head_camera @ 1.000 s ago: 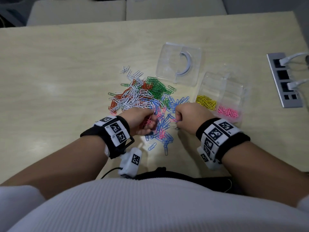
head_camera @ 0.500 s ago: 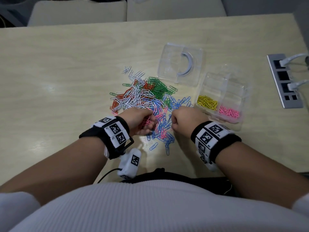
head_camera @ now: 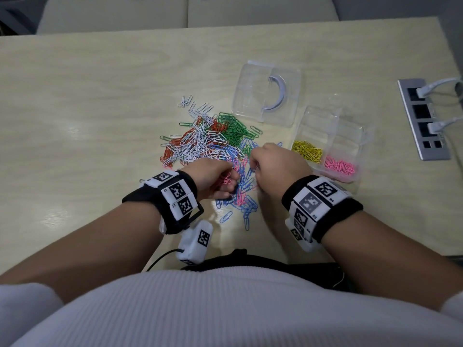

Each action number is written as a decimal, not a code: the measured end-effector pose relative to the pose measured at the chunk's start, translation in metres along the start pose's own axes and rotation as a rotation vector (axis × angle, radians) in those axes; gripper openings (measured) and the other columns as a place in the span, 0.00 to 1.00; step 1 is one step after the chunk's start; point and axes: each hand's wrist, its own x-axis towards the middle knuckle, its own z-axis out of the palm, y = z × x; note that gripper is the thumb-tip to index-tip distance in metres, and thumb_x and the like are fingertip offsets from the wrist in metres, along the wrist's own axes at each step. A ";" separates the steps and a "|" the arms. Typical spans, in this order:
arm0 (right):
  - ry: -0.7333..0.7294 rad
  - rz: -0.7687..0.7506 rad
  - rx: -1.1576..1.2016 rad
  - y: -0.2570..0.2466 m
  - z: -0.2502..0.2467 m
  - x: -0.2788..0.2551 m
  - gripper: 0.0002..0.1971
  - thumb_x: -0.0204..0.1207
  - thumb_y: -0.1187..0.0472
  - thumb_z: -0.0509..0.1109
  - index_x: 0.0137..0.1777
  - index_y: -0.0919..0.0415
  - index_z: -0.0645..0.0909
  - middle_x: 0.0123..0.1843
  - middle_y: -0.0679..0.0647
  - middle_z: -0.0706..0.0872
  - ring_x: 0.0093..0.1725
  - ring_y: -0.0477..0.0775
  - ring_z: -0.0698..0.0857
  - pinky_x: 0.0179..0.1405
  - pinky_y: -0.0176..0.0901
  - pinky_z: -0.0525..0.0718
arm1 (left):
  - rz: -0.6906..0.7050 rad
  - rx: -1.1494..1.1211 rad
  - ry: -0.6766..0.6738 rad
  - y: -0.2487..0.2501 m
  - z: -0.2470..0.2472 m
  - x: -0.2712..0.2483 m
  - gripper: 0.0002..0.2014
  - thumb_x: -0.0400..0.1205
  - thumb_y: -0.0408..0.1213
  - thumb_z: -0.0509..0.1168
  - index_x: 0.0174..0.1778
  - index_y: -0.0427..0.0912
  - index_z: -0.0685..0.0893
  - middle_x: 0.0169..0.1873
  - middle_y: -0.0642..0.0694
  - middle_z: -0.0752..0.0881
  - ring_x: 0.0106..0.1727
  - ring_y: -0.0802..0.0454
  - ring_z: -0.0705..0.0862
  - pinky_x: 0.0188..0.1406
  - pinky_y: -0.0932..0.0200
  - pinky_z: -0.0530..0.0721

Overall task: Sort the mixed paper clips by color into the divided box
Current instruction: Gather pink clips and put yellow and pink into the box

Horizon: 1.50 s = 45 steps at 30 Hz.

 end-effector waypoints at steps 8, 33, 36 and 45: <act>-0.123 -0.076 -0.165 0.001 0.017 -0.006 0.08 0.79 0.56 0.61 0.52 0.52 0.81 0.53 0.53 0.84 0.53 0.59 0.85 0.47 0.47 0.79 | 0.006 0.002 0.032 0.000 -0.005 -0.001 0.16 0.87 0.41 0.56 0.37 0.39 0.81 0.26 0.46 0.80 0.26 0.55 0.78 0.26 0.65 0.81; -0.214 0.037 0.042 -0.012 0.028 -0.004 0.08 0.75 0.53 0.67 0.49 0.54 0.82 0.49 0.54 0.86 0.53 0.60 0.84 0.50 0.49 0.83 | -0.043 -0.031 0.036 -0.005 -0.014 -0.004 0.15 0.87 0.40 0.56 0.36 0.40 0.79 0.29 0.44 0.79 0.29 0.54 0.74 0.24 0.66 0.83; -0.205 0.059 0.110 -0.006 0.020 -0.004 0.04 0.75 0.53 0.68 0.42 0.51 0.81 0.45 0.50 0.87 0.50 0.55 0.84 0.46 0.43 0.81 | -0.042 -0.019 0.039 -0.005 -0.016 -0.004 0.15 0.87 0.40 0.56 0.37 0.39 0.80 0.28 0.43 0.81 0.28 0.53 0.76 0.24 0.65 0.83; -0.136 -0.084 0.384 -0.028 -0.007 0.005 0.06 0.70 0.51 0.75 0.45 0.48 0.84 0.39 0.45 0.87 0.43 0.46 0.83 0.46 0.42 0.80 | -0.022 -0.095 -0.019 -0.002 -0.005 -0.005 0.10 0.85 0.39 0.59 0.43 0.40 0.82 0.28 0.45 0.83 0.26 0.54 0.82 0.26 0.61 0.87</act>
